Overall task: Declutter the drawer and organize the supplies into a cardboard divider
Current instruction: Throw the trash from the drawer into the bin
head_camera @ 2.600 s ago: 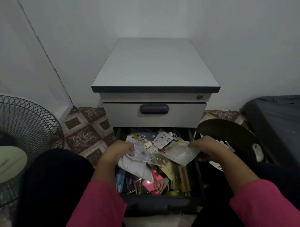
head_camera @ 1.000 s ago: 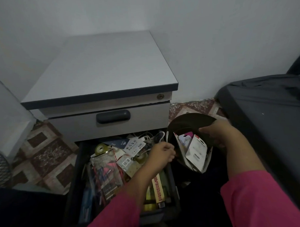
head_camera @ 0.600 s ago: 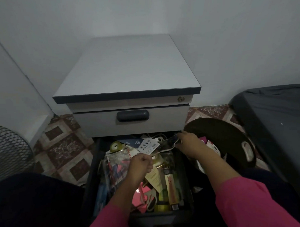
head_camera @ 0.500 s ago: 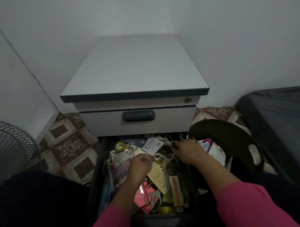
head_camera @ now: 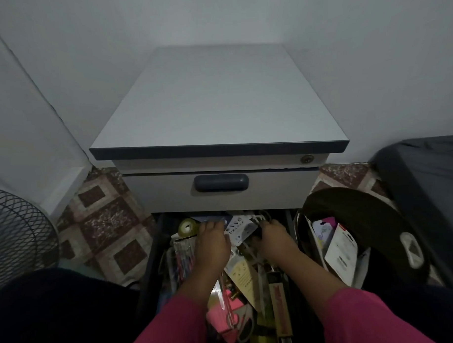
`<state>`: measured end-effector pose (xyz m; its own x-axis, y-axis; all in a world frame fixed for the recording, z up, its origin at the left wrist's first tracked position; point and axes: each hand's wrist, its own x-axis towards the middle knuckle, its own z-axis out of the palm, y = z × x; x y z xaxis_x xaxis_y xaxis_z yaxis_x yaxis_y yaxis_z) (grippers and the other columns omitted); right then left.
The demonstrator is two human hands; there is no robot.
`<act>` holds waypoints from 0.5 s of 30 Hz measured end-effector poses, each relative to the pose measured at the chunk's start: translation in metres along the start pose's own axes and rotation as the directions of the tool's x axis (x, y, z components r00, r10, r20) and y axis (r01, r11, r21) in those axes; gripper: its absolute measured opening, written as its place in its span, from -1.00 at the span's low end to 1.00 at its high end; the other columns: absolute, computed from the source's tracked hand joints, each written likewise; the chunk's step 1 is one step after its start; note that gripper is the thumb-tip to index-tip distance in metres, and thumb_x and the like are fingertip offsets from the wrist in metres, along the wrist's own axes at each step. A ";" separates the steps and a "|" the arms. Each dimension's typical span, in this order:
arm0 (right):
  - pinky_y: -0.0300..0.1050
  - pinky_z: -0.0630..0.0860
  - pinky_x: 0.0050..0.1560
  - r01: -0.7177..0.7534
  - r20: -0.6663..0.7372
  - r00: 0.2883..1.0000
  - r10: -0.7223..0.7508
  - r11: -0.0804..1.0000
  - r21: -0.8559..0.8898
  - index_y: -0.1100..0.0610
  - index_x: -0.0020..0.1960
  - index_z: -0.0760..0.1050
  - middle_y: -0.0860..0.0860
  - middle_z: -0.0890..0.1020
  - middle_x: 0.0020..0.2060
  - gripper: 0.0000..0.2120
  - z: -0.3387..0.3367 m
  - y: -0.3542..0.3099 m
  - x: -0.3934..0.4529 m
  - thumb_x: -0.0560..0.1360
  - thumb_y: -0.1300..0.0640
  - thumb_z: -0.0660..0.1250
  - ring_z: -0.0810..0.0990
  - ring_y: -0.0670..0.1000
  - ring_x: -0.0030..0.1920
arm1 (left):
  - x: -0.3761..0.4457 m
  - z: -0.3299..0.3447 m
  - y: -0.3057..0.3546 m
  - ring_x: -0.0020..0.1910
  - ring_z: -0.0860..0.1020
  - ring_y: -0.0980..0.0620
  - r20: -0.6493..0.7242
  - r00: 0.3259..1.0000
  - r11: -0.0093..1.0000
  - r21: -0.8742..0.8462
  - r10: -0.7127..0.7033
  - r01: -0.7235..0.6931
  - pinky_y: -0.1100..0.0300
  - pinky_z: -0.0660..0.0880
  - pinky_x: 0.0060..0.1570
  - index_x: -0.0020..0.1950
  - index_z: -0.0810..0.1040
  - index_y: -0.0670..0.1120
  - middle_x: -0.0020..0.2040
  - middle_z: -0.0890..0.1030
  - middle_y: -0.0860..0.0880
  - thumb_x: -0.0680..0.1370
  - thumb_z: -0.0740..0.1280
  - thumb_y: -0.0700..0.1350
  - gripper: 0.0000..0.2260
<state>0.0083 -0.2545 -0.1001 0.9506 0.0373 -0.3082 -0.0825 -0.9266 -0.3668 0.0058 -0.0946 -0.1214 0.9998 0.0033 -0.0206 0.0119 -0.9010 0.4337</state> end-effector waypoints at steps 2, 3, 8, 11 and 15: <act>-0.01 0.32 0.34 0.038 -0.035 0.999 -0.041 0.996 -0.075 0.19 0.43 0.28 0.18 0.35 0.36 -0.57 0.005 -0.002 0.014 0.60 0.07 0.14 0.29 0.15 0.38 | 0.012 0.000 -0.007 0.40 0.23 -0.07 0.043 0.999 0.990 0.143 0.003 -0.009 0.12 0.18 0.36 0.40 0.36 -0.06 0.39 0.36 -0.08 0.61 0.18 0.00 -0.63; -0.01 0.28 0.38 0.058 -0.044 0.997 -0.063 0.992 -0.108 0.19 0.45 0.25 0.17 0.34 0.38 -0.56 0.006 -0.005 0.020 0.60 0.08 0.12 0.27 0.15 0.40 | 0.019 -0.001 -0.011 0.41 0.22 -0.10 0.074 0.997 0.981 0.196 -0.004 -0.010 0.08 0.18 0.37 0.40 0.33 -0.06 0.40 0.35 -0.11 0.61 0.16 0.04 -0.61; 0.16 0.13 0.44 0.058 0.061 0.997 -0.043 0.964 -0.258 0.14 0.50 0.14 0.16 0.26 0.44 -0.49 0.014 -0.021 0.047 0.60 0.01 0.12 0.19 0.21 0.44 | 0.044 -0.002 -0.021 0.42 0.20 -0.24 0.258 0.963 0.930 0.368 -0.080 -0.021 -0.12 0.03 0.46 0.49 0.20 -0.03 0.45 0.28 -0.23 0.59 0.11 0.15 -0.49; 0.25 0.01 0.46 -0.015 0.127 0.991 0.045 0.973 -0.229 0.07 0.53 0.09 0.16 0.17 0.50 -0.47 0.012 -0.026 0.062 0.62 -0.09 0.07 0.10 0.25 0.48 | 0.049 -0.001 -0.021 0.47 0.13 -0.28 0.340 0.928 0.929 0.370 -0.150 0.014 -0.17 -0.07 0.46 0.53 0.13 0.03 0.51 0.18 -0.25 0.59 0.08 0.20 -0.45; 0.14 0.08 0.48 -0.111 0.190 0.974 0.127 0.990 -0.092 0.09 0.53 0.10 0.15 0.15 0.50 -0.47 0.005 -0.023 0.077 0.62 -0.04 0.13 0.12 0.21 0.49 | 0.051 0.005 -0.024 0.52 0.00 -0.24 0.399 0.908 0.946 0.324 -0.128 -0.009 -0.16 -0.19 0.46 0.55 0.03 0.15 0.56 0.07 -0.14 0.58 0.09 0.24 -0.43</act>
<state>0.0825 -0.2287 -0.1197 0.8581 -0.0101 -0.5134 -0.1594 -0.9556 -0.2477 0.0567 -0.0744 -0.1373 0.8994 -0.0550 -0.4337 -0.0034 -0.9929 0.1188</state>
